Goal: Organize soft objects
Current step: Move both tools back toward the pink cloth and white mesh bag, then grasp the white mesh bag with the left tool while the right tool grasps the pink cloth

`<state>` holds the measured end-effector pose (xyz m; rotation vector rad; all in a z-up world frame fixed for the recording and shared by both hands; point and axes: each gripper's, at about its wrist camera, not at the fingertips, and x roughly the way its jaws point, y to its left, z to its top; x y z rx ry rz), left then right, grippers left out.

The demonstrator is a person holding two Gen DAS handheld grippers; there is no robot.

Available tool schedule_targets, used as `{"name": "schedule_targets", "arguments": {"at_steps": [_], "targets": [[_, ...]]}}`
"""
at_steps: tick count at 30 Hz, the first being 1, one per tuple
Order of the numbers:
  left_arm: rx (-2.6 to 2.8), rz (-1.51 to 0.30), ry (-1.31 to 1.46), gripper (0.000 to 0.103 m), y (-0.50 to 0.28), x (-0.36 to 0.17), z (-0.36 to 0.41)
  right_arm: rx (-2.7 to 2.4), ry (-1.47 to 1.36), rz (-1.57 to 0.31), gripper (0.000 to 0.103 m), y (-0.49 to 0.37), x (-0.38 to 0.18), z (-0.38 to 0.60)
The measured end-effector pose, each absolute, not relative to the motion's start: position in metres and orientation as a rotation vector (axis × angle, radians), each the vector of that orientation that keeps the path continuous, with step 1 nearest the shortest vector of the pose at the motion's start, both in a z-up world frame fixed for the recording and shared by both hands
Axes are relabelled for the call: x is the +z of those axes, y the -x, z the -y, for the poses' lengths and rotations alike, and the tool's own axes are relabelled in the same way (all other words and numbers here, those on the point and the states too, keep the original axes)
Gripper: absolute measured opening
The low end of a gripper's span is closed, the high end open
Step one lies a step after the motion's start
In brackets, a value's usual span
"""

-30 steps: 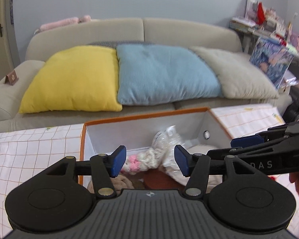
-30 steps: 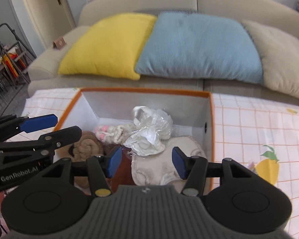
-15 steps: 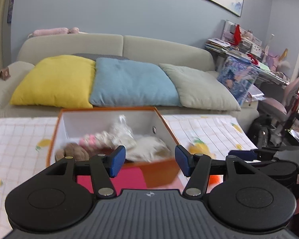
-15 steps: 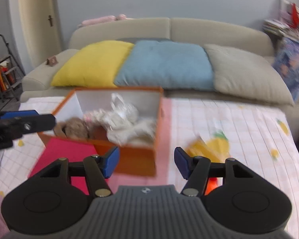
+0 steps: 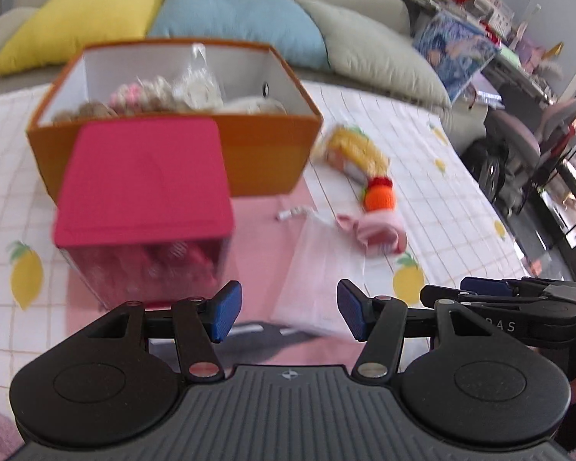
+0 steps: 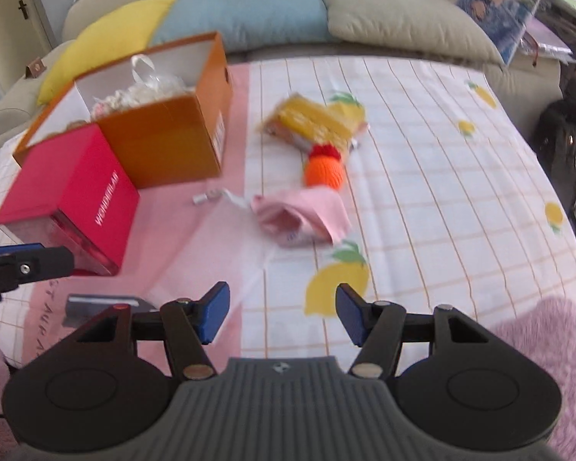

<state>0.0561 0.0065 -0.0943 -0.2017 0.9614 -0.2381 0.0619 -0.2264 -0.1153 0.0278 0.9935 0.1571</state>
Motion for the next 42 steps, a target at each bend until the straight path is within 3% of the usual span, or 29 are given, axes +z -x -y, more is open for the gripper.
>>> {"name": "schedule_targets", "arguments": {"at_steps": [2,8,23,35,37,39,40,42], "targets": [[-0.246,-0.972,0.201,0.068,-0.057,-0.099,0.002,0.143,-0.050,-1.012,0.061,-0.061,-0.121,0.232],[-0.263,-0.985,0.152,0.084,-0.073,-0.112,0.036,0.110,-0.117,-1.004,0.061,-0.071,-0.126,0.251],[-0.262,-1.156,0.014,0.085,-0.125,-0.179,0.075,0.096,-0.192,-0.982,0.061,-0.101,-0.146,0.273],[-0.359,-1.142,-0.043,0.081,-0.126,-0.183,0.097,0.109,-0.157,-0.913,0.064,-0.123,-0.157,0.274],[-0.341,-1.118,-0.123,0.068,-0.122,-0.184,0.107,0.126,-0.139,-0.895,0.064,-0.125,-0.158,0.270],[-0.320,-1.093,-0.181,0.046,-0.119,-0.183,0.111,0.164,-0.115,-0.881,0.064,-0.128,-0.158,0.264],[-0.321,-1.088,-0.174,0.044,-0.118,-0.183,0.110,0.187,-0.103,-0.876,0.064,-0.129,-0.159,0.260],[-0.309,-1.084,-0.170,0.026,-0.119,-0.183,0.109,0.225,-0.080,-0.870,0.064,-0.133,-0.162,0.253]]}}
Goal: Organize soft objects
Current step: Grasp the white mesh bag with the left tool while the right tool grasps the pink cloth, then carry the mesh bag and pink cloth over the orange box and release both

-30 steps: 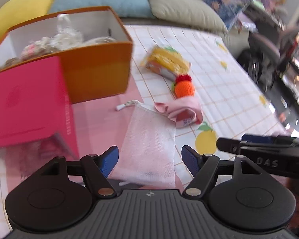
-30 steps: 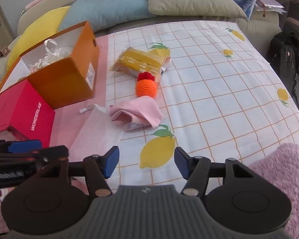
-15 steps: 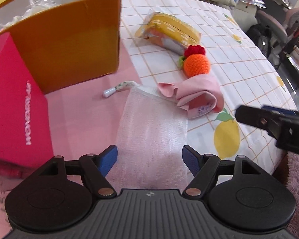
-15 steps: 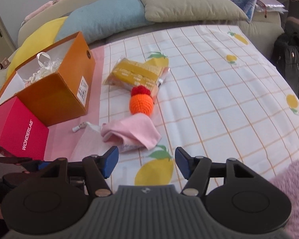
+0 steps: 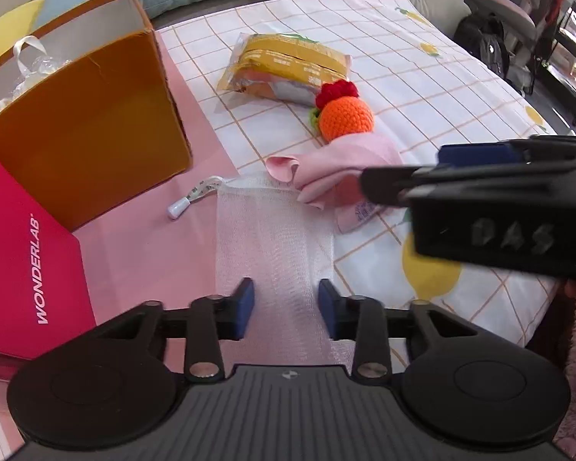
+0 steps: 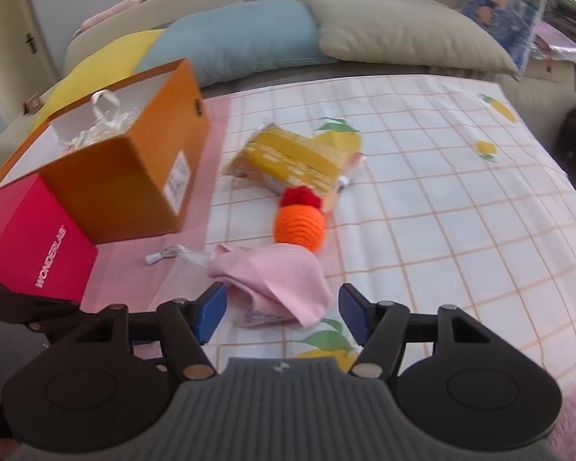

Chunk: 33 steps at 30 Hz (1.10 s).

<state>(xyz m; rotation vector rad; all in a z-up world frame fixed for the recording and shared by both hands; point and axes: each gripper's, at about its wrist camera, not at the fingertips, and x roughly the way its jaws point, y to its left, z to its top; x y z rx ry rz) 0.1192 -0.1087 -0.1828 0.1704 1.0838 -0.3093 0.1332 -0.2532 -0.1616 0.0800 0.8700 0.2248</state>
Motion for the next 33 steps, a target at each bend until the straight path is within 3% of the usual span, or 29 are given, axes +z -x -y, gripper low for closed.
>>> {"name": "schedule_targets", "arguments": {"at_steps": [3,8,16,18,33], "targets": [[-0.291,-1.083,-0.166,0.007,-0.122,-0.182,0.106,0.236,-0.024,-0.858,0.064,-0.142,-0.168,0.244],[-0.255,-1.084,-0.144,0.001,-0.125,-0.181,0.097,0.259,0.019,-0.870,0.060,-0.155,-0.183,0.239],[-0.217,-1.049,-0.087,0.001,-0.123,-0.165,0.084,0.232,0.020,-0.923,0.011,-0.155,-0.196,0.242],[-0.215,-1.028,-0.081,0.001,-0.120,-0.157,0.083,0.231,0.039,-0.922,0.004,-0.153,-0.195,0.241],[-0.208,-0.772,0.100,0.001,-0.081,-0.062,0.035,0.260,0.031,-0.732,0.002,-0.102,-0.116,0.230]]}}
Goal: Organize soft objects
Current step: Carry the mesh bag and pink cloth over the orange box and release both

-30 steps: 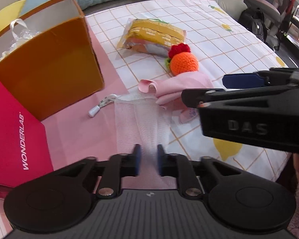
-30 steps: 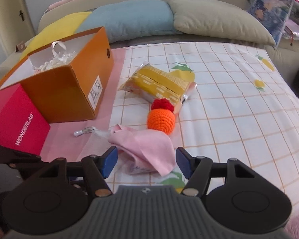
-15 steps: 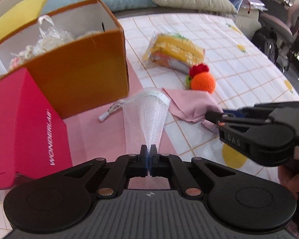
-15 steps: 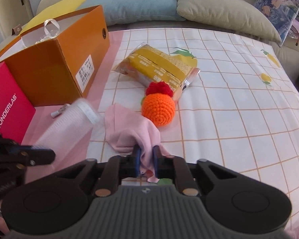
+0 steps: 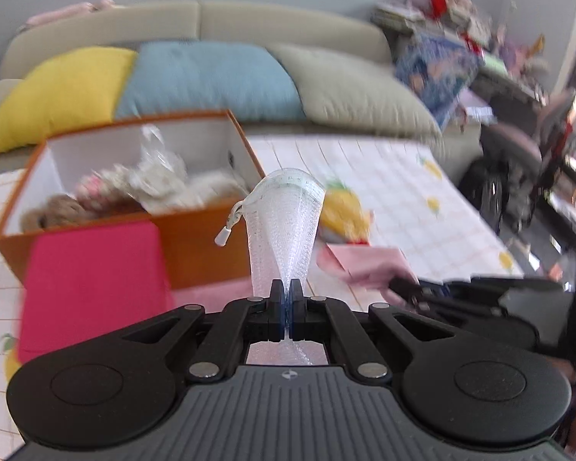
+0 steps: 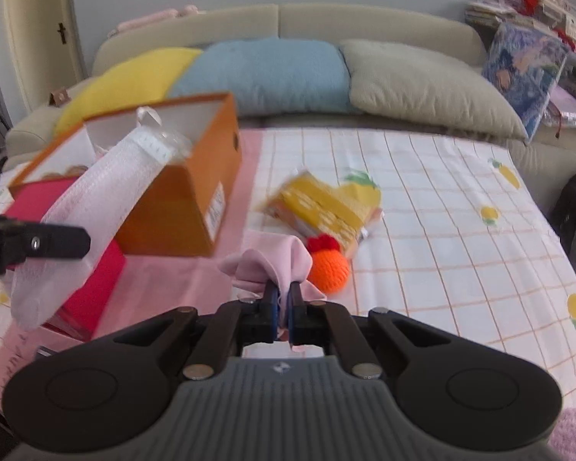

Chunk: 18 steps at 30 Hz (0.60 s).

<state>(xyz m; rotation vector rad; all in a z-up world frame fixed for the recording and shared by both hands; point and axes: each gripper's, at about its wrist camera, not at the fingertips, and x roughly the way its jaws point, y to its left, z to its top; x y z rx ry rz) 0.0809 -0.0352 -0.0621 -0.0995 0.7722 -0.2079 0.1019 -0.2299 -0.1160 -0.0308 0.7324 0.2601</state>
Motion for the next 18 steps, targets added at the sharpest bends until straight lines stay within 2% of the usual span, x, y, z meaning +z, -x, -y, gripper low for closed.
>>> {"name": "schedule_targets", "arguments": {"at_steps": [11,18], "targets": [[-0.063,-0.709,0.159,0.001,-0.098,-0.004,-0.050,0.447,-0.028,-0.630,0.002,-0.115,-0.046,0.181],[-0.059,-0.745,0.266,0.001,-0.137,0.006,-0.099,0.554,-0.117,-0.678,0.002,-0.167,-0.028,0.130]]}}
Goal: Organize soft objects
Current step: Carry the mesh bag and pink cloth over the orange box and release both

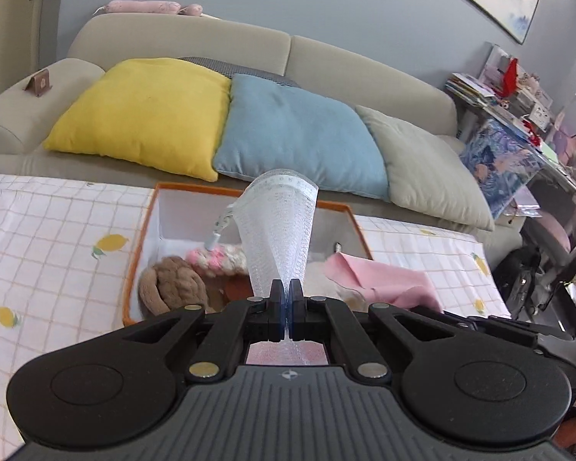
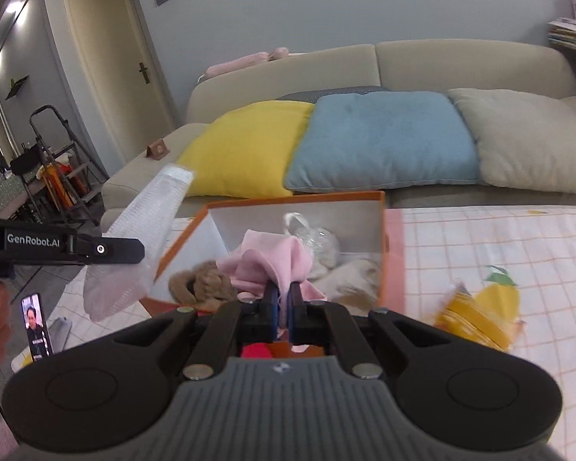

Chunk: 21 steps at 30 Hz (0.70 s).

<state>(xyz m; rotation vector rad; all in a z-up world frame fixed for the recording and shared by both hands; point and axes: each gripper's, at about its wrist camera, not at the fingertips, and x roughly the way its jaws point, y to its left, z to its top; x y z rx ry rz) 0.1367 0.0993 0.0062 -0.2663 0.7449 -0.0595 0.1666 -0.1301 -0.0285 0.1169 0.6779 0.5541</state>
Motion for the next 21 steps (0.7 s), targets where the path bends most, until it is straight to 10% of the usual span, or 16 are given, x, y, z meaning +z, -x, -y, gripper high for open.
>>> {"name": "schedule_targets", "arguments": {"at_steps": [21], "targets": [[-0.062,-1.098,0.270,0.002,-0.244,-0.096,-0.135,0.580,-0.069,-1.064,0.003,-0.270,-0.101,0.036]]}}
